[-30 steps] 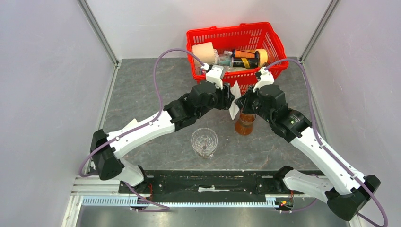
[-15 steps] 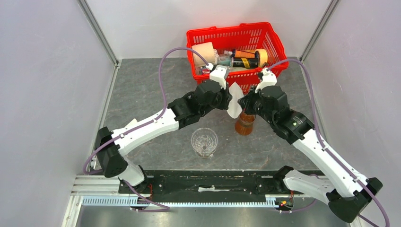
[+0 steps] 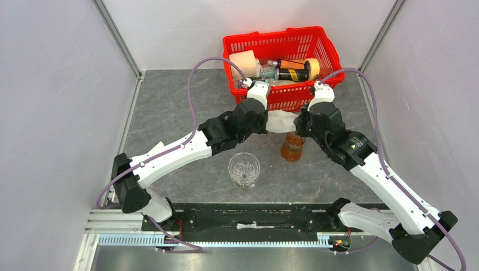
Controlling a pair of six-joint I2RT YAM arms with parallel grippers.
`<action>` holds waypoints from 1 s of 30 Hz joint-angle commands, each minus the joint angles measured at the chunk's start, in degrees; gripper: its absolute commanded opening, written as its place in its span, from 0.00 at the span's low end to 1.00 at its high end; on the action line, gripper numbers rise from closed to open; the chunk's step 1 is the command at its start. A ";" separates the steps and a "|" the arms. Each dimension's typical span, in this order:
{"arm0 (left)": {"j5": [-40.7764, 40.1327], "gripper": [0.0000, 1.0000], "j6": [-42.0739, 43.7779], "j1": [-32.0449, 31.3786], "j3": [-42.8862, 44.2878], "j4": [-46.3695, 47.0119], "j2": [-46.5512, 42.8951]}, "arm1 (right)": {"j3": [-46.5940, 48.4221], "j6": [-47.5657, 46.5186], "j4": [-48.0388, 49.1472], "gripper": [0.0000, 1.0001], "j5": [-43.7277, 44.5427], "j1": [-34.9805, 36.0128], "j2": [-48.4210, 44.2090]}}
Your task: Place the coffee filter in the dripper
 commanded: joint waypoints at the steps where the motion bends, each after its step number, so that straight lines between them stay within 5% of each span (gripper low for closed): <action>1: -5.38 0.08 1.59 0.63 2.87 -4.22 -2.34 | 3.40 -1.61 -2.23 0.00 5.43 -0.24 0.49; 7: -0.44 0.08 2.11 0.65 3.92 -5.10 -2.31 | 4.67 -1.39 -2.77 0.00 -2.97 -0.26 0.73; 12: 4.39 0.04 1.52 0.59 4.15 -6.19 -3.26 | 5.70 -1.36 -2.90 0.44 -14.42 -0.29 -0.78; 18: 4.39 0.02 -0.17 0.61 3.01 -7.84 -6.01 | 1.77 -1.37 1.21 0.97 -17.51 -0.25 -8.89; 23: 7.19 0.02 -2.03 0.61 4.92 -13.13 -7.70 | -5.32 -0.52 8.53 0.97 -15.13 -0.24 -20.41; 30: 10.31 0.02 -8.14 0.61 6.50 -25.84 -12.86 | -5.78 3.84 2.12 0.97 10.72 -0.24 -22.62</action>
